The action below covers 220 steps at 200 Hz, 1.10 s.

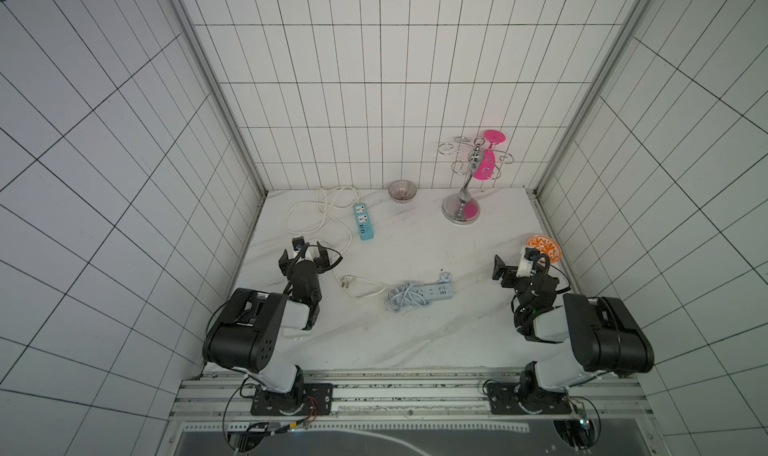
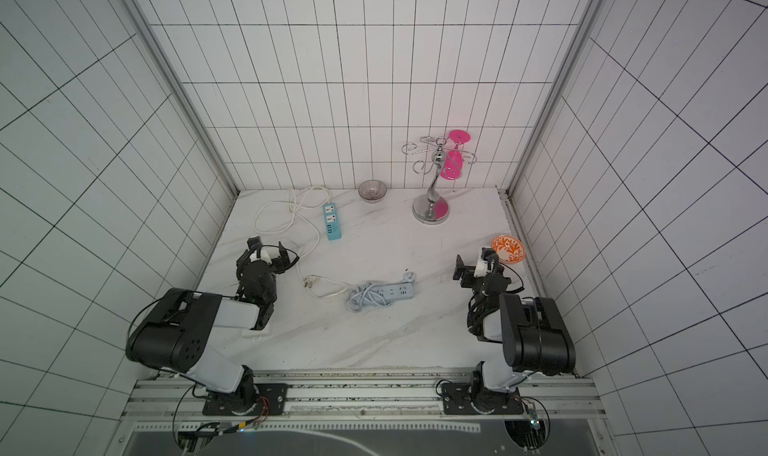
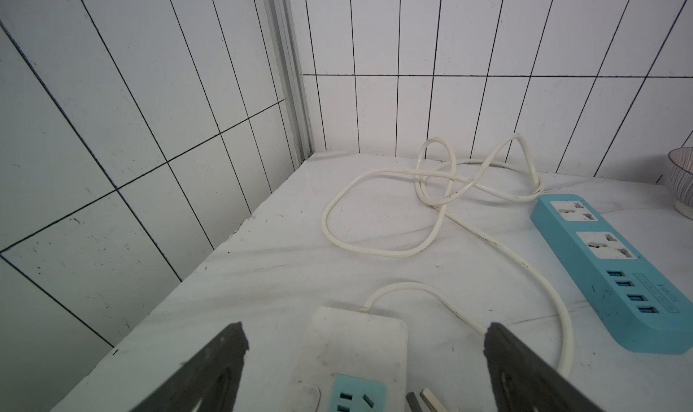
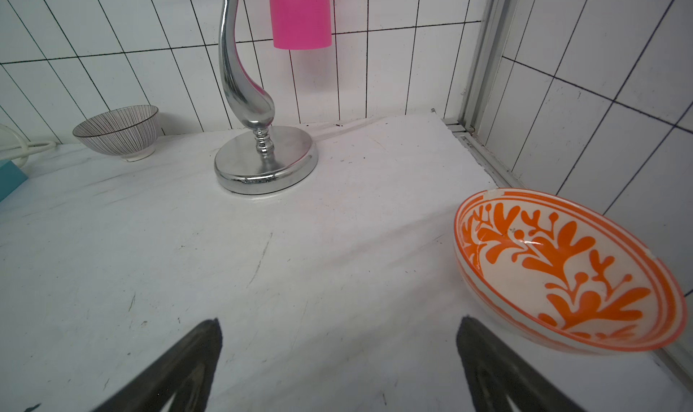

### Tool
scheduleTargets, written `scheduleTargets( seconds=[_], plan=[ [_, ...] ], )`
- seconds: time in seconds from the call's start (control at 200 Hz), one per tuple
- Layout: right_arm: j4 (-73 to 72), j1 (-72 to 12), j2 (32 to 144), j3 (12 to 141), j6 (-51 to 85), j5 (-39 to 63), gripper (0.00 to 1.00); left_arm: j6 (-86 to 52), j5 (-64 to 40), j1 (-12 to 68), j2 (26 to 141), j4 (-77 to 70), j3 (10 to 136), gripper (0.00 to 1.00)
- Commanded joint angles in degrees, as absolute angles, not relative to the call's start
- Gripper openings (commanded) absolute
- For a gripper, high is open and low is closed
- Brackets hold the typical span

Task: Wrap the cord around the power strip
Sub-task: Reset both arms

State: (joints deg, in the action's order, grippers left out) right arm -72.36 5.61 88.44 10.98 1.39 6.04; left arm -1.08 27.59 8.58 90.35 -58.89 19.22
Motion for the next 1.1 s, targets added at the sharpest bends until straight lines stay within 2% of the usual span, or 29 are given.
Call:
scheduleTargets(
  seconds=[0.0,1.094],
  plan=[
    [-72.08,4.98,88.77,14.7,-0.17,5.19,0.99,-1.29,28.47,8.66,90.35,-59.07,19.6,0.98],
    [-70.53,3.61,89.21,15.73,-1.14,3.34,0.99,-1.26,28.48,8.7,90.35,-59.02,19.64,0.98]
  ],
)
